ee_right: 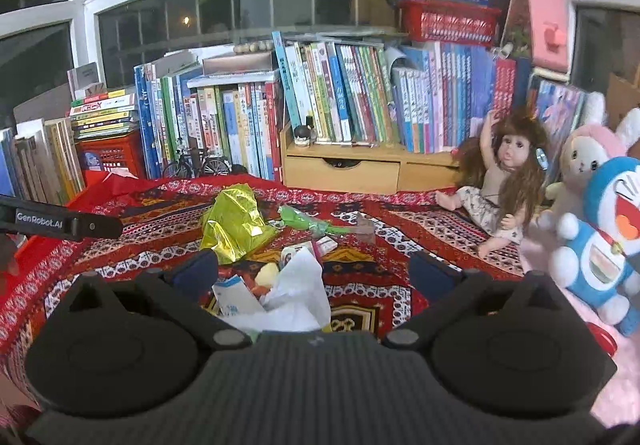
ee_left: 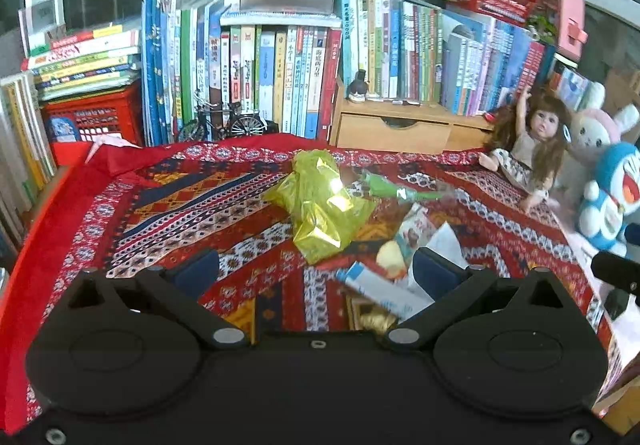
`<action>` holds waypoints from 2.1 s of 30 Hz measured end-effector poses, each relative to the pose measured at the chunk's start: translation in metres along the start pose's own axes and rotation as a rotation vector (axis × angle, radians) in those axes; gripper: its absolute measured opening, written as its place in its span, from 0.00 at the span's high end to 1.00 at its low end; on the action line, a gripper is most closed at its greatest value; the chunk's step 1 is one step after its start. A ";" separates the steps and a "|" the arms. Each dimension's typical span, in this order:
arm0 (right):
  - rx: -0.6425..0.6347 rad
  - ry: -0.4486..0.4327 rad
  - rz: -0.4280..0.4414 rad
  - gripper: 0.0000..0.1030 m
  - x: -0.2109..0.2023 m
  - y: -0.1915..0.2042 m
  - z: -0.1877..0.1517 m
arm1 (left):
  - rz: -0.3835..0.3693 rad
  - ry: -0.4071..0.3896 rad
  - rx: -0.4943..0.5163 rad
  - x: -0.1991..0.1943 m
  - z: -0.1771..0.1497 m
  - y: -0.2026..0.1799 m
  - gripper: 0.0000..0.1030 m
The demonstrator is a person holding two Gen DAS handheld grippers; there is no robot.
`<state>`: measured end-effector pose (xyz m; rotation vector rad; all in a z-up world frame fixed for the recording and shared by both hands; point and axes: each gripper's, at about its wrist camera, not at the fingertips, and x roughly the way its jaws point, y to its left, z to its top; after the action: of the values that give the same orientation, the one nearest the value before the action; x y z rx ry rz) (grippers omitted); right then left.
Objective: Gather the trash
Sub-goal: 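Grasp the yellow-green plastic bag with the left gripper while the right grasps the green bag, then lift both held bags up off the table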
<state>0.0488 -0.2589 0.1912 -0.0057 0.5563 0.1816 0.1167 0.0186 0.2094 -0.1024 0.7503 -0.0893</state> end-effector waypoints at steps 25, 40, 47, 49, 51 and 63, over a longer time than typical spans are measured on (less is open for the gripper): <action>0.015 0.288 0.110 0.00 0.265 -0.039 0.041 | 0.068 0.103 -0.084 0.248 0.035 0.016 0.02; -0.043 0.474 0.082 0.32 0.355 -0.024 0.016 | 0.007 0.162 -0.154 0.289 0.016 0.016 0.43; 0.006 0.496 0.085 0.66 0.353 -0.027 0.013 | 0.024 0.111 -0.083 0.275 0.015 0.004 0.53; 0.017 0.488 0.077 0.67 0.348 -0.028 0.016 | 0.030 0.102 -0.062 0.269 0.016 0.000 0.54; 0.025 0.470 0.075 0.67 0.339 -0.029 0.020 | 0.028 0.094 -0.050 0.262 0.017 -0.004 0.55; 0.019 0.371 0.075 0.67 0.271 -0.025 0.051 | 0.036 0.017 0.027 0.195 0.027 -0.031 0.56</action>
<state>0.3058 -0.2345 0.0905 -0.0002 0.9293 0.2502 0.2764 -0.0330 0.1011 -0.0624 0.7677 -0.0666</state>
